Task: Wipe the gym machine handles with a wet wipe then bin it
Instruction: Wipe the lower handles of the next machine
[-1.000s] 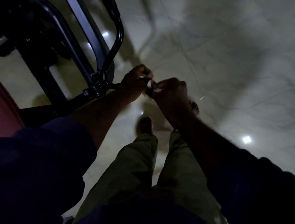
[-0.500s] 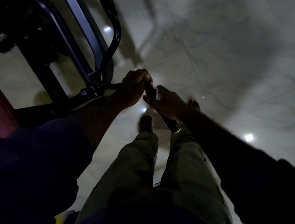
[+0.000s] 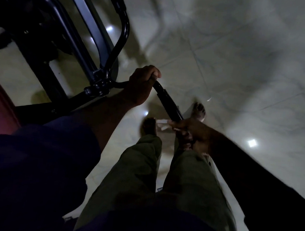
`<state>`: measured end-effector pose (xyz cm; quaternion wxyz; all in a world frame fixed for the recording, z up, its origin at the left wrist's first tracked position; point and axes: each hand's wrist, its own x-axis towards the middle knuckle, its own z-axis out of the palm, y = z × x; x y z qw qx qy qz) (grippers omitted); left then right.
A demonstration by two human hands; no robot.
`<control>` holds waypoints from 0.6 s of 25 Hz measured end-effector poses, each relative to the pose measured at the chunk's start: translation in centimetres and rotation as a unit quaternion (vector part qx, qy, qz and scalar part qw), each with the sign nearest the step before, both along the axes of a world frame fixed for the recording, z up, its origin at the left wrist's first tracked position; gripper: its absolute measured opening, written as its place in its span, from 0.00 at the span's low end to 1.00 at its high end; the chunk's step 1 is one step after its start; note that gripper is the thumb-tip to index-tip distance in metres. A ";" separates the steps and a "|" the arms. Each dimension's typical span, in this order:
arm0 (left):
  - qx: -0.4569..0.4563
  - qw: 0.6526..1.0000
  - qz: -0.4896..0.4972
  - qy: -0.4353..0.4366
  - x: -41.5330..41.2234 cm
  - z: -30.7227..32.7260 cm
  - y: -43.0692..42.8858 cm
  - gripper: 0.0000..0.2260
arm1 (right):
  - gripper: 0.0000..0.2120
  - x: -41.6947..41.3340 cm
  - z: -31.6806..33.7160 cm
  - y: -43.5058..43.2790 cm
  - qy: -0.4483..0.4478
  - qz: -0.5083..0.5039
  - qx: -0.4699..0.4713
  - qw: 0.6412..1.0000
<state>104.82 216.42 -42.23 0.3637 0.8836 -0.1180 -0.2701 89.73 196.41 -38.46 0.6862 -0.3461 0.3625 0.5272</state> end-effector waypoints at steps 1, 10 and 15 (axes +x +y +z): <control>-0.004 1.000 -0.002 0.002 0.0 -0.3 0.1 0.16 | 0.11 0.9 0.0 -0.1 0.028 0.035 0.014 0.999; -0.040 0.989 0.132 0.055 -0.3 1.2 0.4 0.23 | 0.25 6.0 0.9 5.5 -0.283 0.189 -0.351 0.872; 0.006 0.910 0.414 -0.003 -4.1 2.1 2.5 0.18 | 0.24 14.1 0.1 8.2 -0.406 0.339 -0.329 0.782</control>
